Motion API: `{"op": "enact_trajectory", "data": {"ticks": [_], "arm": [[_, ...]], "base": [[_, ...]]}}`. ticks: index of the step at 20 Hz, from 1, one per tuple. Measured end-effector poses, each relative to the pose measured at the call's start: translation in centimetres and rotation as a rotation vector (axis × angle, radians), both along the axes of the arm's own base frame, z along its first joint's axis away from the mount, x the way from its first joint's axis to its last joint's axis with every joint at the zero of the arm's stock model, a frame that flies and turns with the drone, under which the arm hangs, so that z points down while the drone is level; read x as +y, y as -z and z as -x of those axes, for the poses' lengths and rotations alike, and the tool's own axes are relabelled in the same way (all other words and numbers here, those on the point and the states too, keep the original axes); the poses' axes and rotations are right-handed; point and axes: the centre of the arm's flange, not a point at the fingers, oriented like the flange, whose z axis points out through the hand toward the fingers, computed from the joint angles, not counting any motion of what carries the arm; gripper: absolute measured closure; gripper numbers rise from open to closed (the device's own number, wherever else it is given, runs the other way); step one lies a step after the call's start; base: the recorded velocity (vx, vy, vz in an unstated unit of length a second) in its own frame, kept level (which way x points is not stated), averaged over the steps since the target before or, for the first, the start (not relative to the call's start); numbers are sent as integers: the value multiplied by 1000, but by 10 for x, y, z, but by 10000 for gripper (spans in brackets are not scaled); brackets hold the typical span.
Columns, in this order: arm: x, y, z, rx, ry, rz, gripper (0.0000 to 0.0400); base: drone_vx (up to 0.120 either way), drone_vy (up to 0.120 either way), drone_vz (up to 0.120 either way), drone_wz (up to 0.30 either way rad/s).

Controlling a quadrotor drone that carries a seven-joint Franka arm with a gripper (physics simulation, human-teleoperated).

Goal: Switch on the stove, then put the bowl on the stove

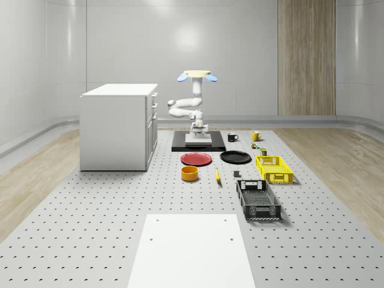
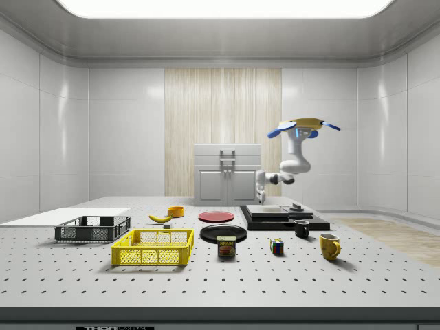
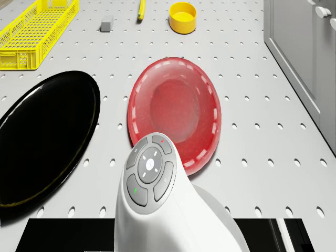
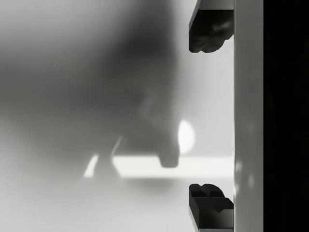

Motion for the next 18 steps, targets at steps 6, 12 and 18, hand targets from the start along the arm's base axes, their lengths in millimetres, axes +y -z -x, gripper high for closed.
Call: {"op": "enact_trajectory", "data": {"ticks": [6,12,18], "arm": [[0,0,0,0,0,0,0],[0,0,0,0,0,0,0],[0,0,0,0,0,0,0]], "base": [[120,0,0,0],[120,0,0,0],[120,0,0,0]]}}
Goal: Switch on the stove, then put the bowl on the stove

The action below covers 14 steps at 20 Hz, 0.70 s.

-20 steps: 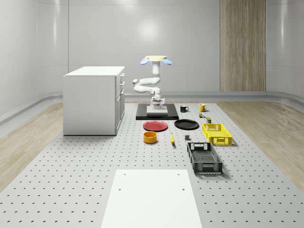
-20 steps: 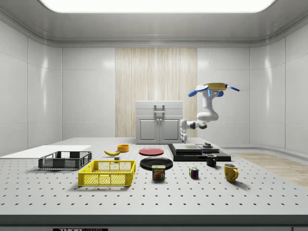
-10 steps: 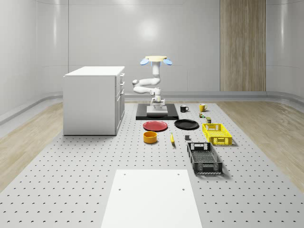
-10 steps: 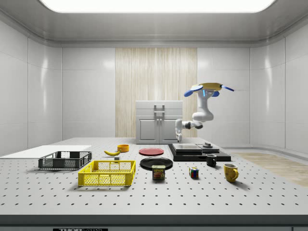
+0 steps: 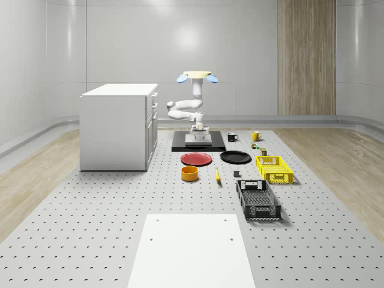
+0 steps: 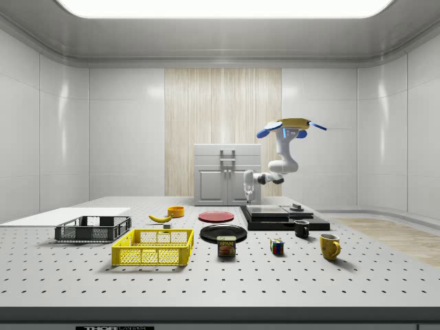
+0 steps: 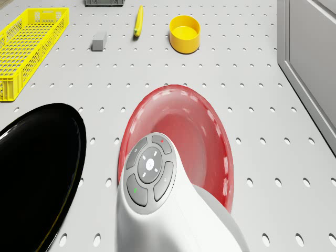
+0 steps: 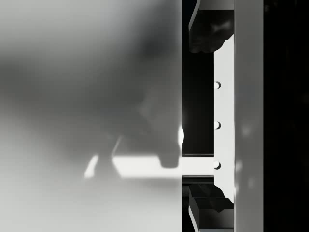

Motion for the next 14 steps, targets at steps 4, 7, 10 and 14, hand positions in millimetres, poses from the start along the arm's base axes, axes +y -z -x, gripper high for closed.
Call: {"op": "enact_trajectory", "data": {"ticks": [4,7,10,14], "arm": [[0,0,0,0,0,0,0],[0,0,0,0,0,0,0],[0,0,0,0,0,0,0],[0,0,0,0,0,0,0]], "base": [[120,0,0,0],[120,0,0,0],[120,0,0,0],[120,0,0,0]]}}
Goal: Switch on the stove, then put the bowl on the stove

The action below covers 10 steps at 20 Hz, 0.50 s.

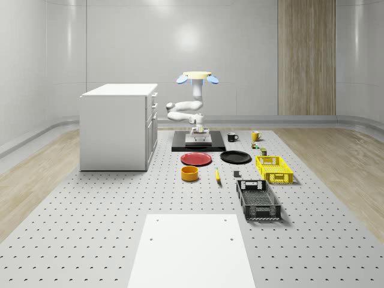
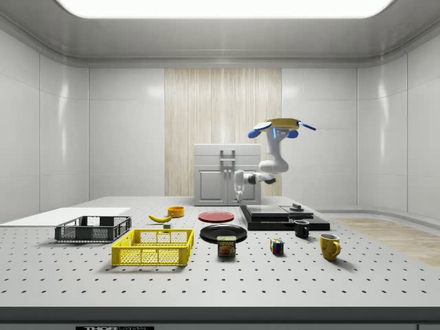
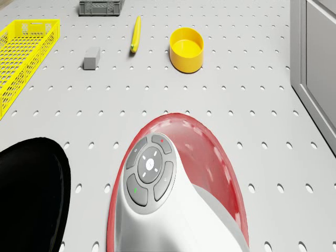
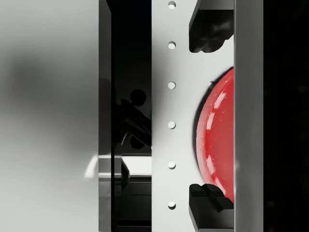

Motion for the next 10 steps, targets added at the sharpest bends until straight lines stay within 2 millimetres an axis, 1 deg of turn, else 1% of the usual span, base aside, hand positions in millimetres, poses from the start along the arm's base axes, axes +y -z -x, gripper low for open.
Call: {"op": "enact_trajectory", "data": {"ticks": [1,2,7,8,10], "arm": [[0,0,0,0,0,0,0],[0,0,0,0,0,0,0],[0,0,0,0,0,0,0],[0,0,0,0,0,0,0],[0,0,0,0,0,0,0]], "base": [[120,0,0,0],[120,-80,0,0],[120,-120,0,0],[120,-40,0,0],[120,0,0,0]]}}
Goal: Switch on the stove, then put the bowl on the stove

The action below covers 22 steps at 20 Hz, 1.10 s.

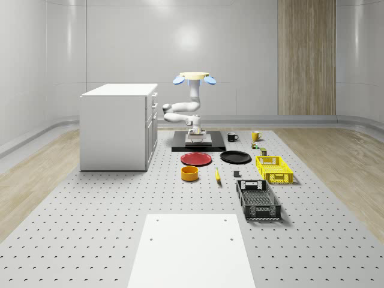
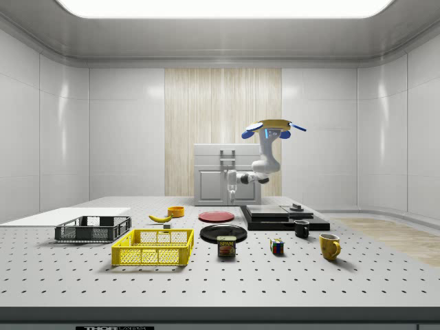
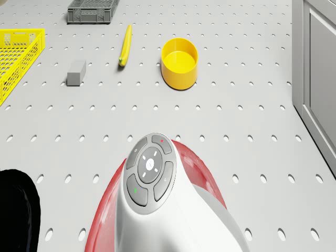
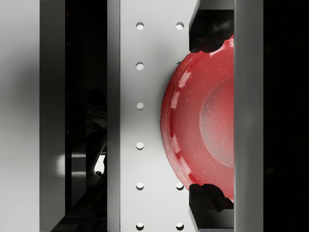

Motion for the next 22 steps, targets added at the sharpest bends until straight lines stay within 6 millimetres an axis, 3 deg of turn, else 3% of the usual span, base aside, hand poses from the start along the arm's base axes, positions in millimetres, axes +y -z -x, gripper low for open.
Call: {"op": "enact_trajectory", "data": {"ticks": [22], "arm": [[0,0,0,0,0,0,0]], "base": [[120,-7,0,0]]}}
